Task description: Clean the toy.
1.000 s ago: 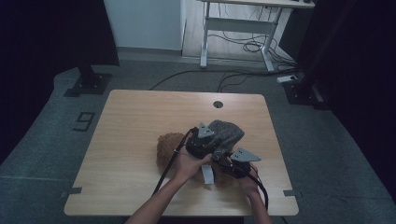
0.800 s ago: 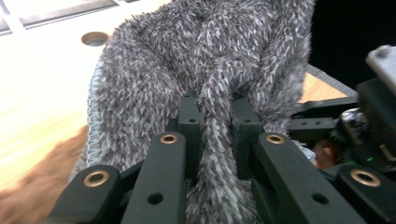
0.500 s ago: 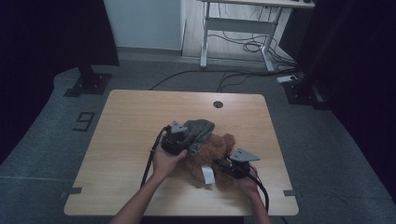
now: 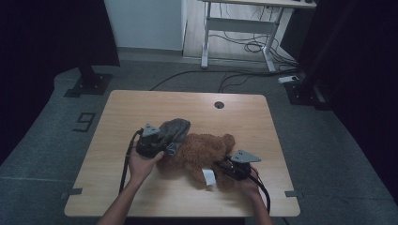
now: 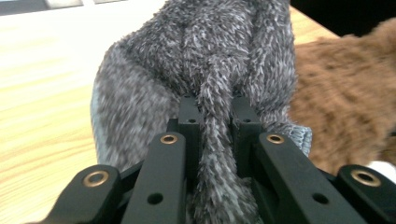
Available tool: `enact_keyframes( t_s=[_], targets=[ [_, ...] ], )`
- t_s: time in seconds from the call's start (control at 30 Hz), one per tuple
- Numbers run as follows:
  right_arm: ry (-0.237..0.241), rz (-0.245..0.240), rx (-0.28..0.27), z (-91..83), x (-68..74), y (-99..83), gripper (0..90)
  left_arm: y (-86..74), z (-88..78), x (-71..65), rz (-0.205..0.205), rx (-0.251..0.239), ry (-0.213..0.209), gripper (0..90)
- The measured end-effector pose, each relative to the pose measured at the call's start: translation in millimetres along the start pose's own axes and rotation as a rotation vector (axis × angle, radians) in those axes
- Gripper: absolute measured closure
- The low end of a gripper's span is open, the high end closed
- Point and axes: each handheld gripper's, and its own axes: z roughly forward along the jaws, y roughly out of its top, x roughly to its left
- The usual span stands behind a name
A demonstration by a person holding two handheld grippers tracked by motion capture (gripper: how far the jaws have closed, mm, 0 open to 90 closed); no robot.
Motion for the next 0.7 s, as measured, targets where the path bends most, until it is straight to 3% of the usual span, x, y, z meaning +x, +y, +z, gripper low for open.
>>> enact_keyframes(
  t_s=[0.07,0.17,0.27,0.33,0.47,0.6,0.7],
  targets=[
    [-0.001,0.0,0.001,0.2,-0.1,-0.2,64.9,-7.1,-3.2,9.3,-0.023,0.002,0.01,78.3],
    [-0.008,0.005,0.003,0.6,-0.6,-0.8,64.9,-33.3,-5.1,26.8,-0.079,0.042,0.036,78.9],
    [-0.009,0.021,0.002,1.1,-3.3,-2.4,65.0,-61.7,2.6,34.0,-0.112,0.106,0.011,79.5],
    [-0.003,0.032,0.001,1.6,-4.0,-3.3,65.1,-71.9,8.6,34.7,-0.125,0.12,-0.004,79.6],
    [-0.014,0.028,0.008,1.3,-3.0,-3.0,65.1,-59.8,6.2,33.2,-0.111,0.104,0.005,80.0],
    [-0.018,0.034,0.01,1.3,-4.2,-3.5,65.1,-29.9,-17.2,23.4,-0.072,0.0,0.007,80.0],
    [-0.018,0.03,0.01,1.6,-3.8,-3.1,65.0,-5.7,-30.3,5.1,-0.022,-0.069,-0.014,80.1]
  ],
)
